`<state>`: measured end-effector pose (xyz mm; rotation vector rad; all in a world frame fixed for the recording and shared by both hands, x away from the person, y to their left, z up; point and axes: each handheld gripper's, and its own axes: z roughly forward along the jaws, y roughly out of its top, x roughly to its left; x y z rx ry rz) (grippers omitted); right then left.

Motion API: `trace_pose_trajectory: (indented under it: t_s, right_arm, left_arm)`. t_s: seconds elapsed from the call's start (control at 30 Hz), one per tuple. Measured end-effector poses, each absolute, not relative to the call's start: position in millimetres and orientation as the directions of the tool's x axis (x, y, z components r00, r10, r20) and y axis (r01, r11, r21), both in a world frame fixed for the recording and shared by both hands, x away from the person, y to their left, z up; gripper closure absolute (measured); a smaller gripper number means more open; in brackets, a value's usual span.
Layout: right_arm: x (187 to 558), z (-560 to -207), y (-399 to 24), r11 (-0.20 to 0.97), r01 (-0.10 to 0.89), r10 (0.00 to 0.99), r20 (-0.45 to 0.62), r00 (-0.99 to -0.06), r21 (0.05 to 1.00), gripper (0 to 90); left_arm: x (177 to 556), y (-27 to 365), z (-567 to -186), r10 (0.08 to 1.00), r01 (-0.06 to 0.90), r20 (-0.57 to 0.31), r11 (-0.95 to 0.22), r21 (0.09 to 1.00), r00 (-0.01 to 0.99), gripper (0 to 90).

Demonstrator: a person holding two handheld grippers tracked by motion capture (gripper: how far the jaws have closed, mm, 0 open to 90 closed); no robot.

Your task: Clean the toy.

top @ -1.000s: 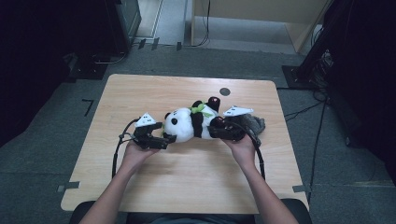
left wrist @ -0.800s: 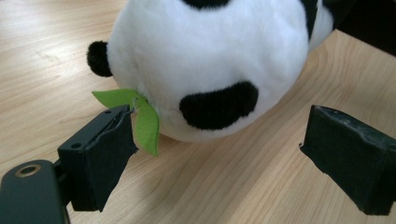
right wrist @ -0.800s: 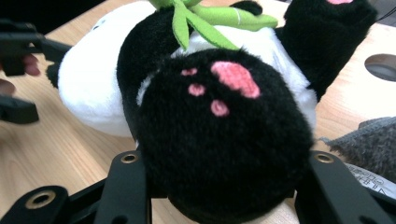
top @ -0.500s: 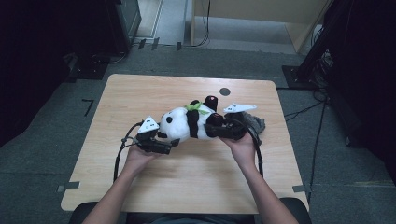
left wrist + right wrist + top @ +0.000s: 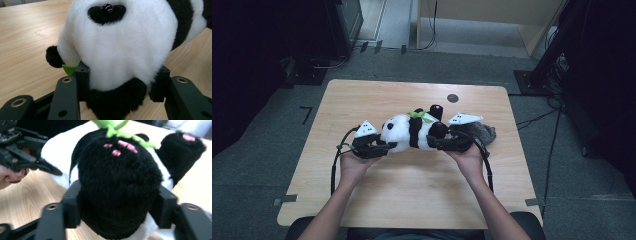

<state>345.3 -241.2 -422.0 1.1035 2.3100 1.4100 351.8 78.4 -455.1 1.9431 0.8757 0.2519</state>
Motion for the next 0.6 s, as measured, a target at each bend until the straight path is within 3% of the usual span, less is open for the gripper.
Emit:
trace_pose_trajectory:
  t_s: [0.23,0.3,0.43,0.6]
  right_arm:
    - [344.8,-426.3,-249.1,0.342,0.414,0.657,0.100,-0.747,0.843,14.0]
    - [344.6,-429.7,-249.0,0.365,0.396,0.652,0.073,-0.755,0.843,12.6]
    - [347.7,-435.8,-245.2,0.338,0.389,0.625,0.105,-0.773,0.857,0.0]
    - [345.6,-438.6,-237.9,0.340,0.360,0.617,0.083,-0.783,0.869,0.0]
  left_arm:
    - [355.3,87.5,-444.6,0.684,0.516,-0.227,-0.251,0.819,0.693,49.7]
    - [356.4,89.0,-441.5,0.676,0.532,-0.258,-0.233,0.814,0.690,49.7]
    - [354.6,84.7,-434.3,0.650,0.567,-0.298,-0.250,0.785,0.699,49.5]
    - [352.3,79.6,-429.3,0.634,0.598,-0.341,-0.243,0.764,0.694,49.2]
